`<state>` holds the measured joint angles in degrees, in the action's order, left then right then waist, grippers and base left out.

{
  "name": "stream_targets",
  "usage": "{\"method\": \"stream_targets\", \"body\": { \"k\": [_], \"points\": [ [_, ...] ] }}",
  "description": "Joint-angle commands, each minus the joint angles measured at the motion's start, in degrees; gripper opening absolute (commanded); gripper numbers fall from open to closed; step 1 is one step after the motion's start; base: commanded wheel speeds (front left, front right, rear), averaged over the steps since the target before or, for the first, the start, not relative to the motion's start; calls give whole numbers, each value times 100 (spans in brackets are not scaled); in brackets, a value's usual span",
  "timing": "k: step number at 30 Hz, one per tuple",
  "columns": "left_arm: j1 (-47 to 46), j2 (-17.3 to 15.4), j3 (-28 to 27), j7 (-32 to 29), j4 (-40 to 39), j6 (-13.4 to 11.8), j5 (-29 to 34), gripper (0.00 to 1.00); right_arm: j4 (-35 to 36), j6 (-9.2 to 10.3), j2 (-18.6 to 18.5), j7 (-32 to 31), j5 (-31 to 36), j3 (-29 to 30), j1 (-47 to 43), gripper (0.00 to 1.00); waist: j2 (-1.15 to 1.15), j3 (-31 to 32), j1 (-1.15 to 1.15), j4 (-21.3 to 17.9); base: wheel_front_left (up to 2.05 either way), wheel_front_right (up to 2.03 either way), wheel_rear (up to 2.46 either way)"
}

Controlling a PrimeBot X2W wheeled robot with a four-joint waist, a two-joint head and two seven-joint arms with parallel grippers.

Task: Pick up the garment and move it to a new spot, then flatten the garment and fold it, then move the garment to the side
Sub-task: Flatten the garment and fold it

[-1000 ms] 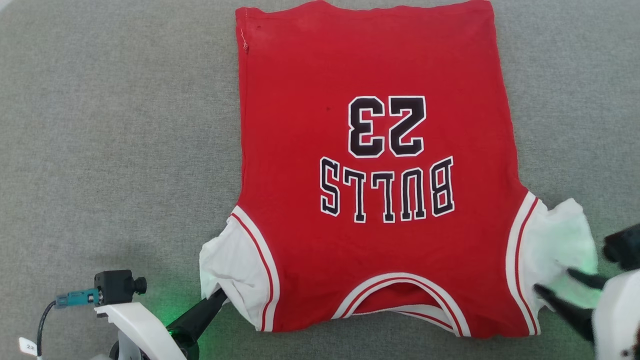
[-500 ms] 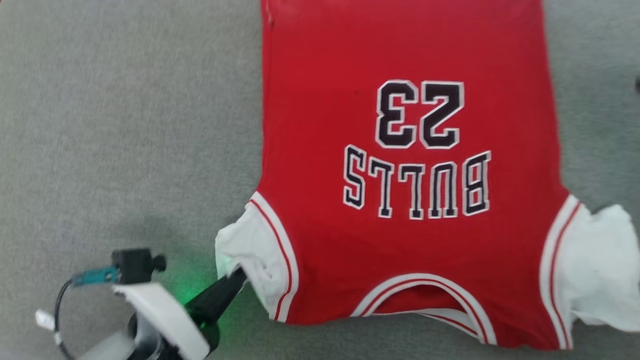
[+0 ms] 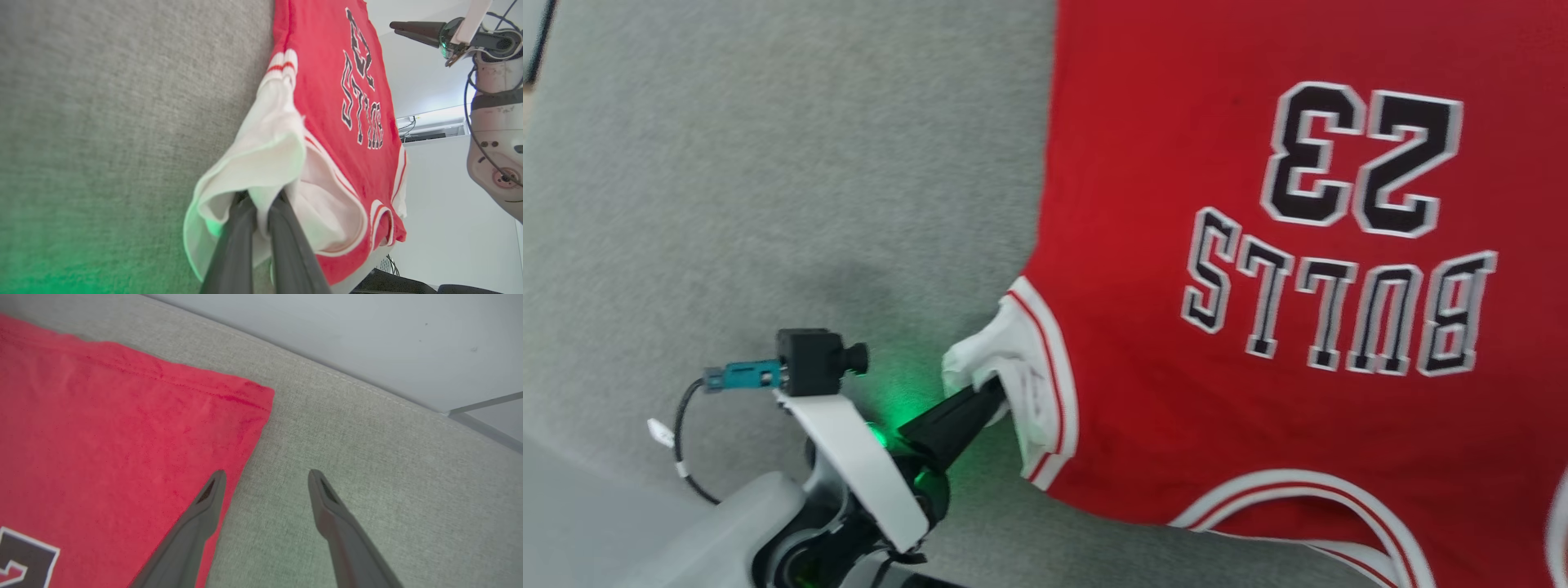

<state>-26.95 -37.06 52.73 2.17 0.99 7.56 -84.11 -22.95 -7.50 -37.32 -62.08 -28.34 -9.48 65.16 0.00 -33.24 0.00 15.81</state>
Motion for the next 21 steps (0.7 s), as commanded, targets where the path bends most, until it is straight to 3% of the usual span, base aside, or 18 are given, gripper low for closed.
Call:
{"method": "stream_targets", "body": {
  "k": [1, 7, 11, 12, 13, 14, 15, 16, 21],
  "points": [
    [-70, 111, 118, -26, 37, -17, 70, 0, -247, 2, -60, 9, 140, -3, 196, 100, 0, -213, 0, 286, 0, 0, 0],
    [-271, 215, 380, 69, 30, -23, -11, 0, -1327, 2, -76, -213, 634, 52, 722, 100, 0, -462, 0, 583, 0, 0, 0],
    [-331, 253, 547, 147, 48, -25, -57, 0, -1683, 0, 153, -384, 638, 16, 716, 100, 0, -517, 0, 614, 0, 0, 0],
    [-343, 258, 576, 174, 49, -25, -66, 0, -1731, 0, 206, -443, 599, -16, 711, 89, 0, -526, 0, 613, 0, 0, 0],
    [-353, 263, 604, 196, 47, -25, -75, 0, -1757, -2, 251, -509, 557, -70, 689, 48, 0, -529, 0, 607, 0, 0, 0],
    [-368, 265, 630, 216, 44, -25, -83, 0, -1755, -7, 280, -545, 486, -115, 671, 13, 0, -532, 0, 601, 0, 0, 0],
    [-394, 266, 656, 233, 44, -25, -93, 0, -1703, -9, 282, -485, 440, -156, 679, 12, 0, -535, 0, 594, 0, 0, 0],
    [-417, 270, 678, 253, 45, -25, -105, 0, -1675, -11, 249, -393, 415, -171, 693, 0, 0, -534, 0, 590, 0, 0, 0],
    [-517, 211, 756, 372, 91, -25, -131, 0, -1646, -10, 160, -161, 240, -217, 746, 0, 0, -449, 0, 494, 0, 0, 0]
  ]
}}
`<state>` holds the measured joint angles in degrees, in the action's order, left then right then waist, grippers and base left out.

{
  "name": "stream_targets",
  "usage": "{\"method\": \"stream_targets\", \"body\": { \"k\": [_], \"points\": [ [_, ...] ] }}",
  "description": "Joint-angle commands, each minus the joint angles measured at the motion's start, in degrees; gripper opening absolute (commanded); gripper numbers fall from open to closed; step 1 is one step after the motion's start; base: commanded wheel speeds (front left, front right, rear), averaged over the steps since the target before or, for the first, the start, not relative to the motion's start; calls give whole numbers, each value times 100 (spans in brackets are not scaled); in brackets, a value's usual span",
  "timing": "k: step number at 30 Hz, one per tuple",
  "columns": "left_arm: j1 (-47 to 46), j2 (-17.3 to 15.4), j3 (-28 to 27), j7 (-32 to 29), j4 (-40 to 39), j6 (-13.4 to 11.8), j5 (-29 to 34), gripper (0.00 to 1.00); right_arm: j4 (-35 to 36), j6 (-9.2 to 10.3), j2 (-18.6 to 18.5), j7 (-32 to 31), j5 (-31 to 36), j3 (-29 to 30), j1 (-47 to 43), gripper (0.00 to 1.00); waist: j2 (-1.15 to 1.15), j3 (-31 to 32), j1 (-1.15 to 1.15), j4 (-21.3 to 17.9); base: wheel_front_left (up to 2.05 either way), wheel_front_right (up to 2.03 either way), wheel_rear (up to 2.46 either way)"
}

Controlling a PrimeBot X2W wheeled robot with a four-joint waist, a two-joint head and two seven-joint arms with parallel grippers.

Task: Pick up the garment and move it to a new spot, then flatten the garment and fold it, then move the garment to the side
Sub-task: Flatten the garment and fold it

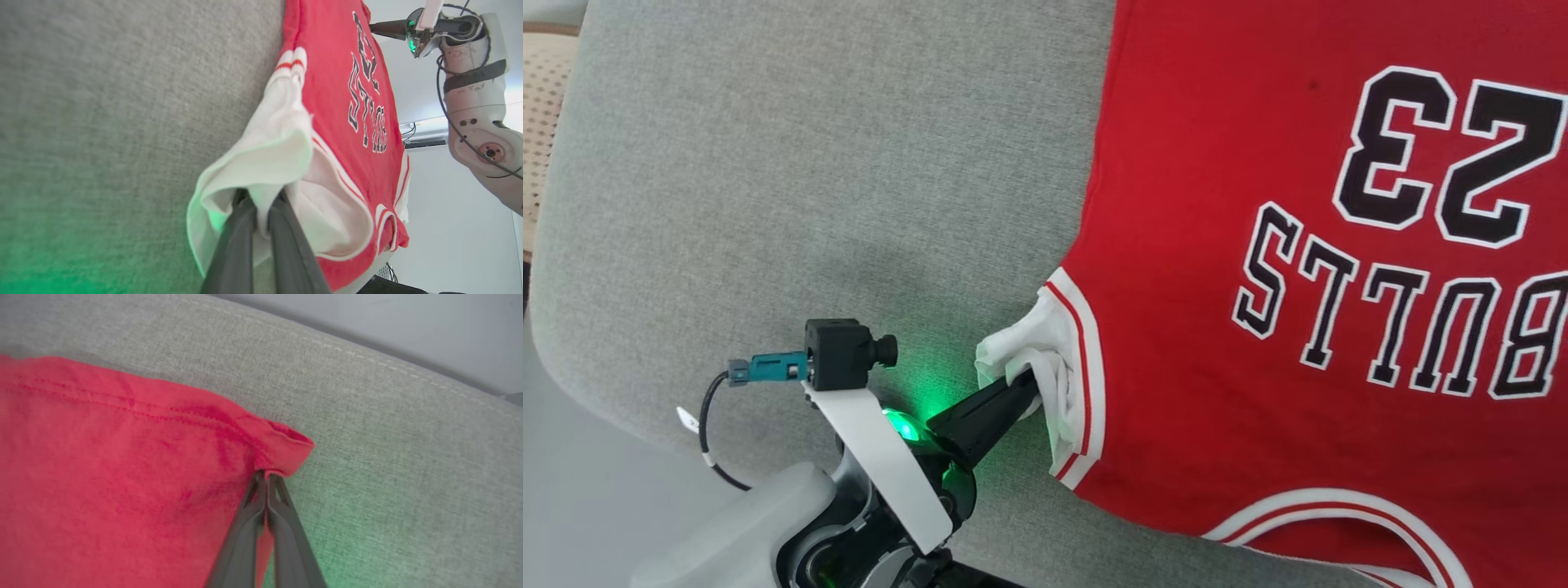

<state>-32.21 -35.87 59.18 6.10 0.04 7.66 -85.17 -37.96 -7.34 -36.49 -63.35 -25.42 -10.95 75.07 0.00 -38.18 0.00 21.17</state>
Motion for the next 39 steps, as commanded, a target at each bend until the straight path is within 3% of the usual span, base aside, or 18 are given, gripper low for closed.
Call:
{"method": "stream_targets", "body": {
  "k": [1, 4, 14, 22, 26, 32, 39],
  "points": [
    [1, 68, 107, 20, 201, -35, -37, 0, -121, -27, 79, 8, -132, -91, -232, 0, 0, 82, 0, -74, 0, 0, 0],
    [30, -34, 102, 169, 227, -35, -64, 0, -7, -26, 81, 204, -459, -3, -209, 0, 0, 255, 0, -180, 0, 0, 0],
    [335, -468, 83, 494, 176, -27, -255, 0, 1142, -14, -799, 323, -1563, -616, -1159, 0, 0, 920, 0, -646, 0, 0, 0],
    [617, -766, -48, 694, 178, -26, -332, 0, 2516, -14, -1723, 559, -2547, -648, -3039, 0, 0, 1303, 0, -1059, 0, 0, 0],
    [767, -874, -159, 767, 216, -26, -387, 0, 3223, -14, -1951, 736, -2804, -558, -4195, 0, 0, 1472, 0, -1222, 0, 0, 0],
    [952, -930, -294, 849, 320, -26, -369, 0, 4259, -14, -2024, 690, -2991, -418, -5990, 0, 0, 1724, 0, -1310, 0, 0, 0],
    [1132, -927, -373, 875, 247, -26, -343, 0, 5291, -14, -1582, 449, -2726, -121, -7710, 0, 0, 1862, 0, -1288, 0, 0, 0]
  ]
}}
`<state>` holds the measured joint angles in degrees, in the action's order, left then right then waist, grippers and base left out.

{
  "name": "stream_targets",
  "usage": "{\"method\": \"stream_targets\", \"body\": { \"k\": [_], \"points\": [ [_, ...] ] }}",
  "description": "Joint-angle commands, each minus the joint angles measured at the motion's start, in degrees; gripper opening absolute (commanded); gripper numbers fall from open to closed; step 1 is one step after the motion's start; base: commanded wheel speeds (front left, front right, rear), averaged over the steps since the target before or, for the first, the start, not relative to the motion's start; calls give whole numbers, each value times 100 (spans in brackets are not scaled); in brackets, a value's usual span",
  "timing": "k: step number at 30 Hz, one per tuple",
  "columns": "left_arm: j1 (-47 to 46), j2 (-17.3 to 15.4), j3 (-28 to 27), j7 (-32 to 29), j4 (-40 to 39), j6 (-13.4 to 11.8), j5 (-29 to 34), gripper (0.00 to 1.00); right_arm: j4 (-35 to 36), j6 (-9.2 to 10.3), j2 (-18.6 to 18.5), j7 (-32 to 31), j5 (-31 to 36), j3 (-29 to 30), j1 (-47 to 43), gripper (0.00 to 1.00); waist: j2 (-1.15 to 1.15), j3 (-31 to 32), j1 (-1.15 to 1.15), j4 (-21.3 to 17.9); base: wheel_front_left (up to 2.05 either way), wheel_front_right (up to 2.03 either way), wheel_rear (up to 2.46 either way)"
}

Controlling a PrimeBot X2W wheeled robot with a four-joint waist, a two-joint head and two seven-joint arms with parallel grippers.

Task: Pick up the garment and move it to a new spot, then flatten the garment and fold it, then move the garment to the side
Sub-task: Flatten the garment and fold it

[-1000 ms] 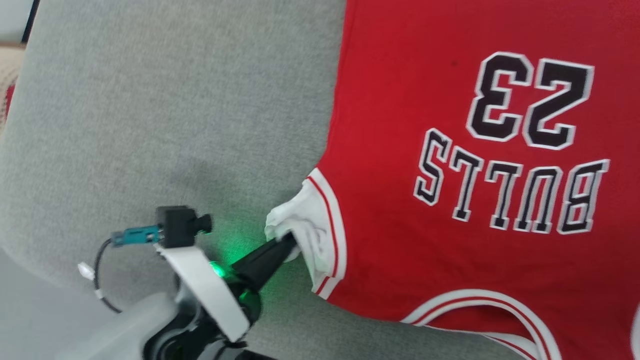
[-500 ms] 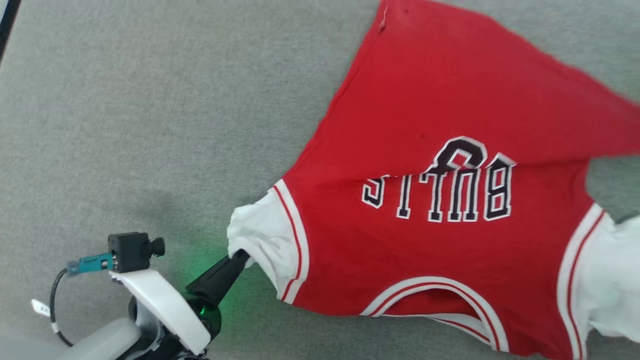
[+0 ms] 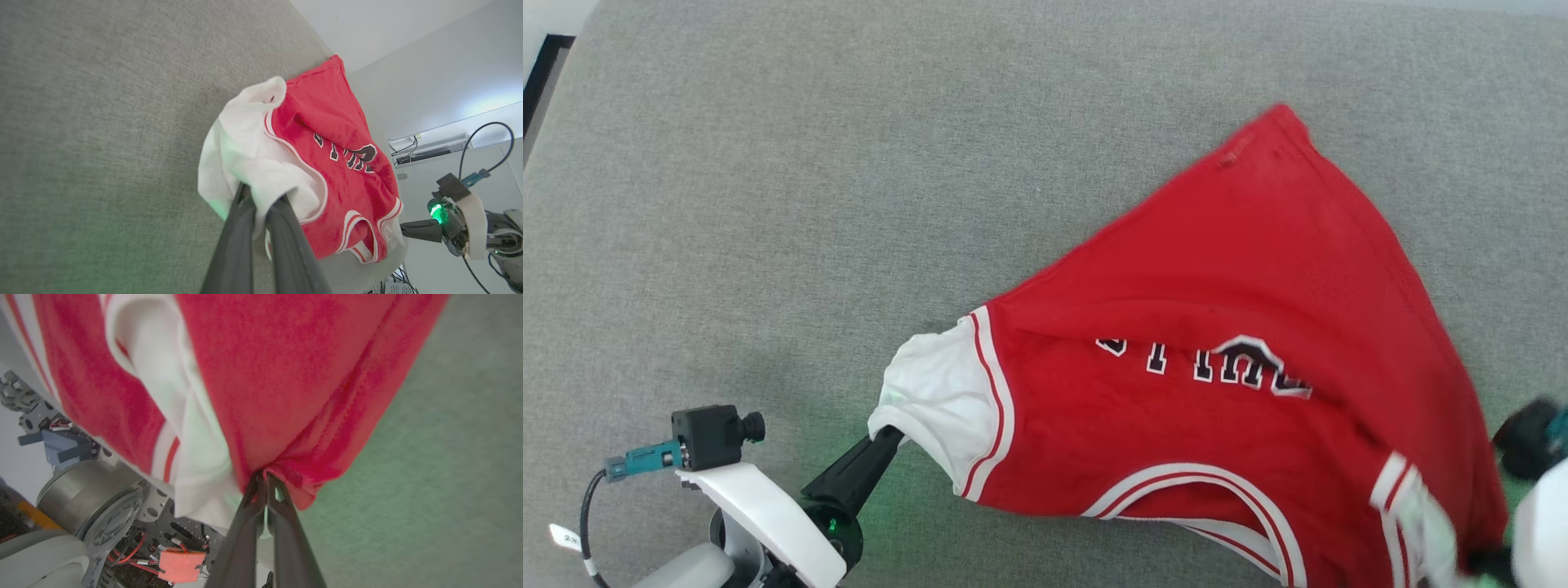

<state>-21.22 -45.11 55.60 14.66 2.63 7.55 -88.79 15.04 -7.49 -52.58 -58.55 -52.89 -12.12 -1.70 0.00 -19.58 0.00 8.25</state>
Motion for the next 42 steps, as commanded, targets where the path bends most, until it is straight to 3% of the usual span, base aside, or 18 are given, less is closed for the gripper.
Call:
{"method": "stream_targets", "body": {
  "k": [1, 10, 11, 12, 13, 21, 25, 28, 31, 35, 36, 42],
  "points": [
    [36, -4, -22, 21, -23, -15, 18, 0, 117, 0, 105, -96, 82, 22, -204, 0, 0, 4, 0, 10, 0, 0, 0],
    [-80, 36, 28, -84, 26, -15, 70, 0, 557, 0, 725, -367, 631, 127, -476, 0, 0, -48, 0, 3, 0, 0, 0],
    [-82, 37, 31, -85, 37, -15, 70, 0, 595, 0, 777, -318, 694, 192, -445, 37, 0, -53, 0, -3, 0, 0, 0],
    [-83, 43, 33, -86, 43, -15, 62, 0, 631, 0, 833, -271, 727, 266, -430, 90, 0, -57, 0, -10, 0, 0, 0],
    [-84, 49, 33, -85, 46, -15, 57, 0, 664, 0, 900, -235, 731, 352, -421, 100, 0, -59, 0, -18, 0, 0, 0],
    [-51, 87, 46, -61, 52, -15, 87, 0, 1431, 0, 1126, -277, 395, 1533, -237, 100, 0, -85, 0, -69, 0, 0, 0],
    [-235, 129, 66, -112, -25, -15, 180, 0, 1855, 0, 937, -435, 326, 2287, 274, 100, 0, -280, 0, -17, 0, 0, 0],
    [-366, 188, 98, -157, -55, -15, 243, 0, 1839, 0, 748, -209, 570, 2400, 1059, 100, 0, -470, 0, 64, 0, 0, 0],
    [-541, 291, 130, -192, -72, -15, 317, 0, 1443, 0, 590, 185, 912, 1844, 1979, 100, 0, -655, 0, 173, 0, 0, 0],
    [-718, 426, 213, -215, -81, -15, 412, 0, 503, 0, 644, 564, 1253, 624, 3272, 100, 0, -861, 0, 338, 0, 0, 0],
    [-799, 496, 257, -210, -72, -15, 445, 0, -36, 0, 758, 629, 1375, 71, 3836, 100, 0, -942, 0, 428, 0, 0, 0],
    [-953, 688, 398, -168, -82, -15, 515, 0, -1554, 0, 810, 492, 1481, -1264, 4987, 100, 0, -1119, 0, 682, 0, 0, 0]
  ]
}}
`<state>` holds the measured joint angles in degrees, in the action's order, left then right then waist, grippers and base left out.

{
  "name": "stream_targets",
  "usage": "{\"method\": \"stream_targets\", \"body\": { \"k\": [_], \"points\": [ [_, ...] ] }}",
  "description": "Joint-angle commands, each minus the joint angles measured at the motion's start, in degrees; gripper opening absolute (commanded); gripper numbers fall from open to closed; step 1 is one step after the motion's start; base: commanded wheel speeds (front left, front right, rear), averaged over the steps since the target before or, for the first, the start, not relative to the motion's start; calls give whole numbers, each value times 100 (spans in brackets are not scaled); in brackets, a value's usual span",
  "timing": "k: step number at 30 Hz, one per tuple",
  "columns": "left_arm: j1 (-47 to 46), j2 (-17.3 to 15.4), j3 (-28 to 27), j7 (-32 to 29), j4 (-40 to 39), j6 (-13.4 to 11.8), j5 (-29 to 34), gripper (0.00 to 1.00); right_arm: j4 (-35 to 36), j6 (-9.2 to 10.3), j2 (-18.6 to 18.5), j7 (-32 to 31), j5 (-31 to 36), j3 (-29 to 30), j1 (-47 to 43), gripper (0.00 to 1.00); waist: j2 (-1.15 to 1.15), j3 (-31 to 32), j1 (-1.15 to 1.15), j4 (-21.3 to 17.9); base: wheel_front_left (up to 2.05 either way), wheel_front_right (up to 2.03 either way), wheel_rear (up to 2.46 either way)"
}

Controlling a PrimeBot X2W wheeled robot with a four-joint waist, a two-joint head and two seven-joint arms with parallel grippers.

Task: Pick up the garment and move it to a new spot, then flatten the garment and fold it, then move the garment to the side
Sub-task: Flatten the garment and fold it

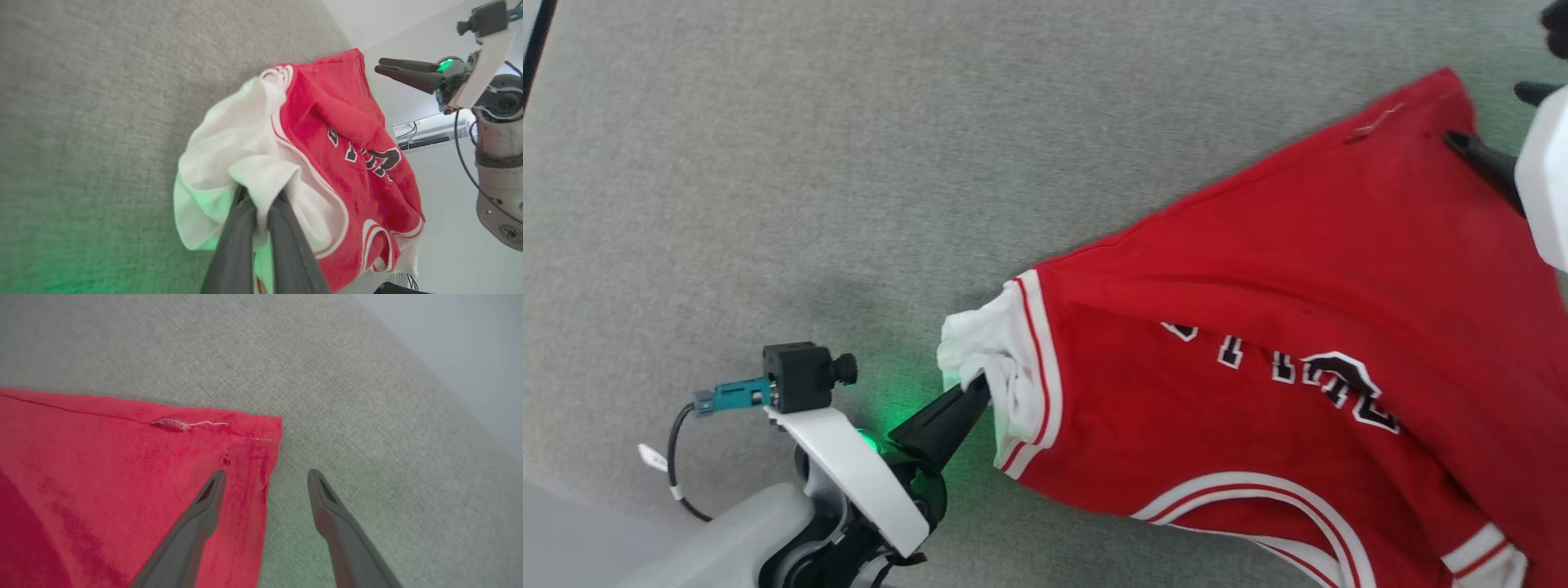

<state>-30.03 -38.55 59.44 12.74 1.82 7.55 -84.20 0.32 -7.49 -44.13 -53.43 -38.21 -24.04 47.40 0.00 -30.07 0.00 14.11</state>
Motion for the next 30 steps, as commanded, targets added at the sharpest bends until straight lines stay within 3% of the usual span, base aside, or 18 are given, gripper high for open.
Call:
{"method": "stream_targets", "body": {
  "k": [1, 9, 10, 11, 12, 19, 30],
  "points": [
    [-89, 57, 33, 29, 5, -15, 54, 0, -261, 0, -73, -34, -4, -221, 179, 100, 0, -88, 0, 141, 0, 0, 0],
    [-163, 178, 130, 121, 47, -15, -12, 0, -975, -2, -441, -364, -602, -1604, 419, 100, 0, -142, 0, 315, 0, 0, 0],
    [-169, 187, 138, 133, 51, -15, -19, 0, -976, -9, -453, -364, -703, -1726, 443, 78, 0, -143, 0, 321, 0, 0, 0],
    [-170, 194, 147, 144, 53, -15, -32, 0, -1008, -16, -462, -386, -801, -1825, 459, 13, 0, -139, 0, 324, 0, 0, 0],
    [-179, 200, 158, 140, 60, -15, -38, 0, -1014, -19, -477, -395, -870, -1936, 500, 0, 0, -131, 0, 324, 0, 0, 0],
    [-263, 202, 212, 182, 229, -15, 22, 0, -1245, 1, -386, 187, -1031, -2049, 876, 0, 0, 25, 0, 270, 0, 0, 0],
    [-793, 21, -315, 237, 673, -15, 85, 0, -2001, 1, -50, 2082, -1202, -1401, 1461, 0, 0, 523, 0, -84, 0, 0, 0]
  ]
}}
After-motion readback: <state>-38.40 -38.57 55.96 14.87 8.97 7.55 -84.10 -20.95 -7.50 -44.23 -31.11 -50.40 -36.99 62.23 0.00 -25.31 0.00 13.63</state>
